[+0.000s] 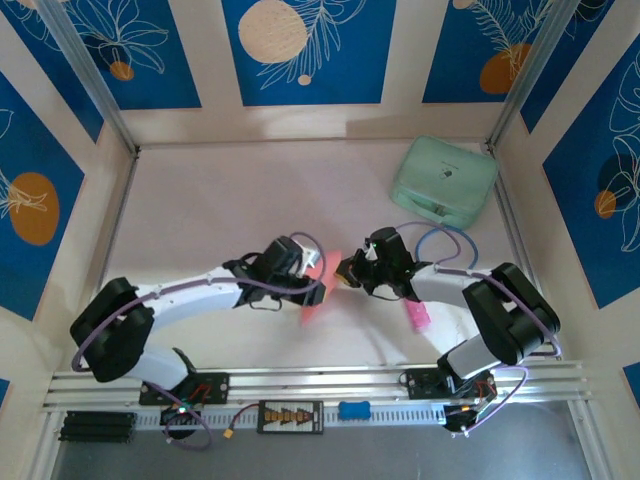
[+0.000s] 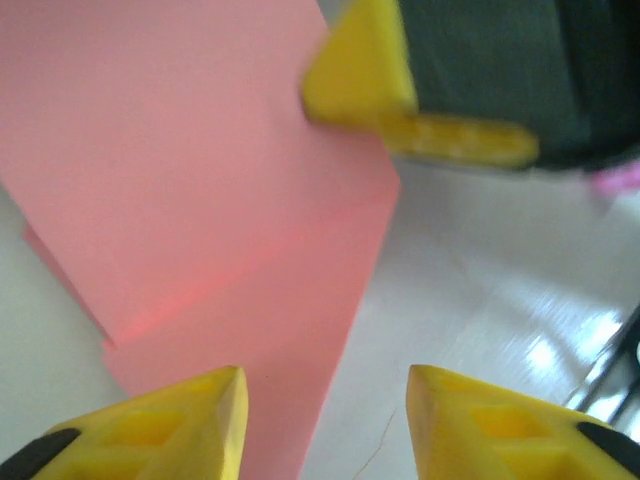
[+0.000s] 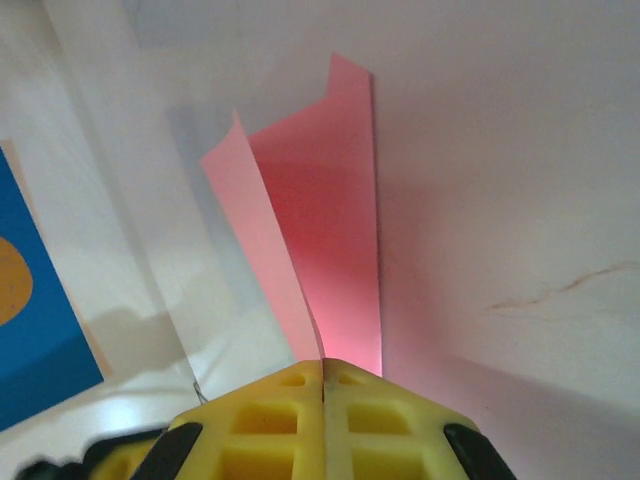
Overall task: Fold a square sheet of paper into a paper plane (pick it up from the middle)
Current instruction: Fold the wing for the fifth time at the center of the table.
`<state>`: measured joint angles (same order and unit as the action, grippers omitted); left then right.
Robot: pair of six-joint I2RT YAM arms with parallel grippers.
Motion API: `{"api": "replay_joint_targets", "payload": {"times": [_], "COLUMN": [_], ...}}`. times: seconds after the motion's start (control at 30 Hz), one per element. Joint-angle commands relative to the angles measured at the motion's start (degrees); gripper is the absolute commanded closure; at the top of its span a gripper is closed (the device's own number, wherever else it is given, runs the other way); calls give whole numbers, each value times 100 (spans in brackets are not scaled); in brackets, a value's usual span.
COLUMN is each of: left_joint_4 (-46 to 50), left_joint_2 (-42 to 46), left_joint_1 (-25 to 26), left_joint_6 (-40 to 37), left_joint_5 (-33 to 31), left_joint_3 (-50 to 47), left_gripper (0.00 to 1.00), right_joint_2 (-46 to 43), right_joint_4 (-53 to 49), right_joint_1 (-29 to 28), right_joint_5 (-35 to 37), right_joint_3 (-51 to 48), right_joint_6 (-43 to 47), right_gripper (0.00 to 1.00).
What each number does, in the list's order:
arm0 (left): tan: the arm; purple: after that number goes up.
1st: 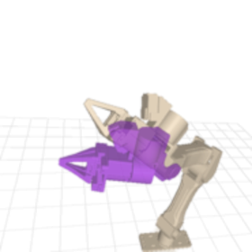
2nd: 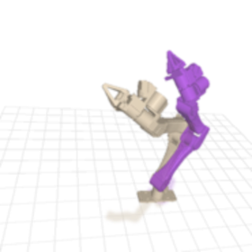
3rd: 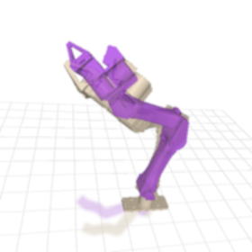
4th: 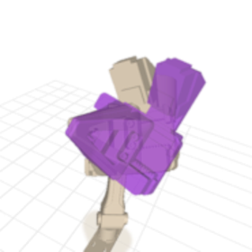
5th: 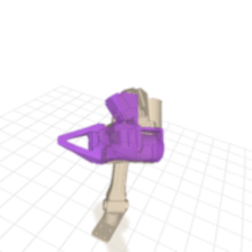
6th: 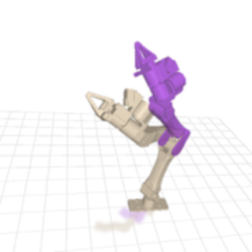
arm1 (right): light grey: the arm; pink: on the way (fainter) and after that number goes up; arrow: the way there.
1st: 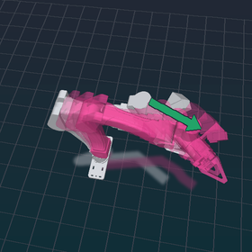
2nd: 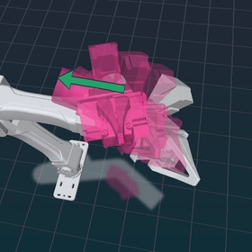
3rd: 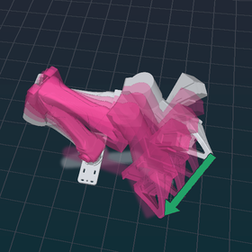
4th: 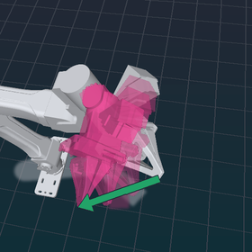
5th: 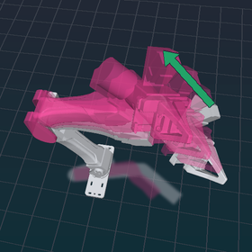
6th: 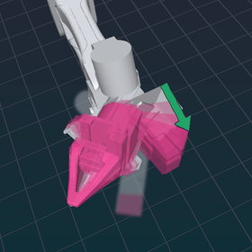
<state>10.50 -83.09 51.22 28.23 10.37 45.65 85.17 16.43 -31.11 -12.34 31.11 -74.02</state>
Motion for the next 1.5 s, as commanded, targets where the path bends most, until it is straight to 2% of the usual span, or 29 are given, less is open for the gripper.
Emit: {"api": "replay_joint_targets", "payload": {"times": [0.0,0.23,0.5,0.8,1.4,1.47], "left_joint_4": [562,899,1084,1094,1112,1090], "left_joint_2": [-229,-775,-1099,-1146,-1092,-1094], "left_joint_1": [491,1158,1376,1455,1465,1461], "left_joint_6": [-594,-743,-731,-722,-574,-537], "left_joint_5": [-1155,-2467,-3096,-3265,-3350,-3338], "left_joint_3": [294,651,779,761,638,613], "left_gripper": [50,49,58,73,74,77], "right_joint_2": [-116,-123,-81,-123,-121,-122], "right_joint_4": [-185,-203,-168,-217,-263,-263], "right_joint_1": [-59,-132,-167,-184,-200,-210], "right_joint_5": [282,378,368,377,432,442], "right_joint_3": [-137,-131,-93,-62,-35,-44], "right_joint_6": [-401,-611,-744,-743,-744,-753], "right_gripper": [95,95,96,95,95,95]}}
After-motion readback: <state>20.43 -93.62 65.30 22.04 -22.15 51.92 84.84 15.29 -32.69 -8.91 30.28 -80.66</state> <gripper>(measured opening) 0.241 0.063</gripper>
